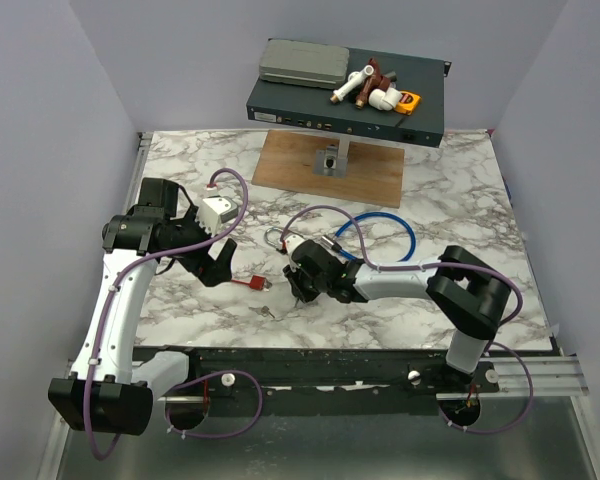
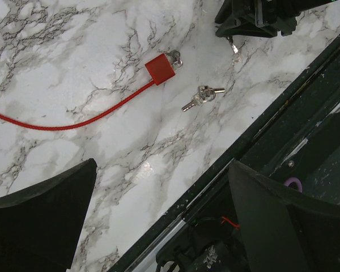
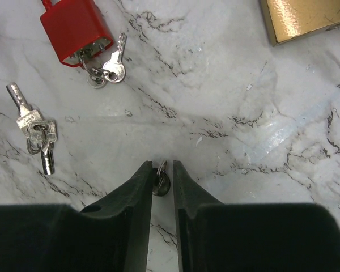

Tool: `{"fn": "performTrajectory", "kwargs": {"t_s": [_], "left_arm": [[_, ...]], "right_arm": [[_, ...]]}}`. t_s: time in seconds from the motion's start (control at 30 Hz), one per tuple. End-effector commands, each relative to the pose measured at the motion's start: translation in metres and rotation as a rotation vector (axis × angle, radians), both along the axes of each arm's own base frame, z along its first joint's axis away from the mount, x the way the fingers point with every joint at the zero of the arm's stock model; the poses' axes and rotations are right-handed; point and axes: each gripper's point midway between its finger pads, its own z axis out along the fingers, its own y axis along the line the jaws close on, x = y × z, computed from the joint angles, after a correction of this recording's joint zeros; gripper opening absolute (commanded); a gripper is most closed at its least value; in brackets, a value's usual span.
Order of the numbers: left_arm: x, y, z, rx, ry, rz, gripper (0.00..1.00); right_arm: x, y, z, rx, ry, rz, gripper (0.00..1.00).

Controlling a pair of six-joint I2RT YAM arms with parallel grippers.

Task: Unlock with the key
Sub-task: Pick up the key from the center of the board.

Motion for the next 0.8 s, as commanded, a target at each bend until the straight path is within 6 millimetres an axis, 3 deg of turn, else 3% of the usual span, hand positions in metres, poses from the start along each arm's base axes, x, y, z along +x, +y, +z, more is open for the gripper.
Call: {"fn": "performTrajectory", "kwargs": {"t_s": [0.0, 0.13, 0.33, 0.5, 0.6, 0.77], "left_arm": [[-0.002, -0.004, 0.004, -0.030, -0.012, -0.005, 0.98], [-0.002, -0.004, -0.001, -0.030, -0.004, -0.005, 0.99], [0.005, -0.008, -0.003, -0.051, -0.017, 0.000, 0.98], [0.001, -0.038, 0.009, -0.221, 0.018, -0.071, 0.99], [-0.008, -0.059, 0.019, -0.355, 0.065, -0.143, 0.98], [-0.003, -0.081, 0.025, -0.525, 0.160, -0.165, 0.98]], "right_arm": [[-0.001, 0.001, -0.009, -0.009, 0.006, -0.009, 0.20], [-0.002, 0.001, -0.009, -0.009, 0.013, -0.008, 0.02], [0.005, 0.003, 0.017, 0.038, -0.006, -0.071, 0.01], [0.010, 0.010, 0.067, 0.120, -0.030, -0.113, 0.01], [0.012, 0.015, 0.106, 0.210, -0.058, -0.124, 0.01], [0.015, 0.019, 0.170, 0.360, -0.109, -0.151, 0.01]]}}
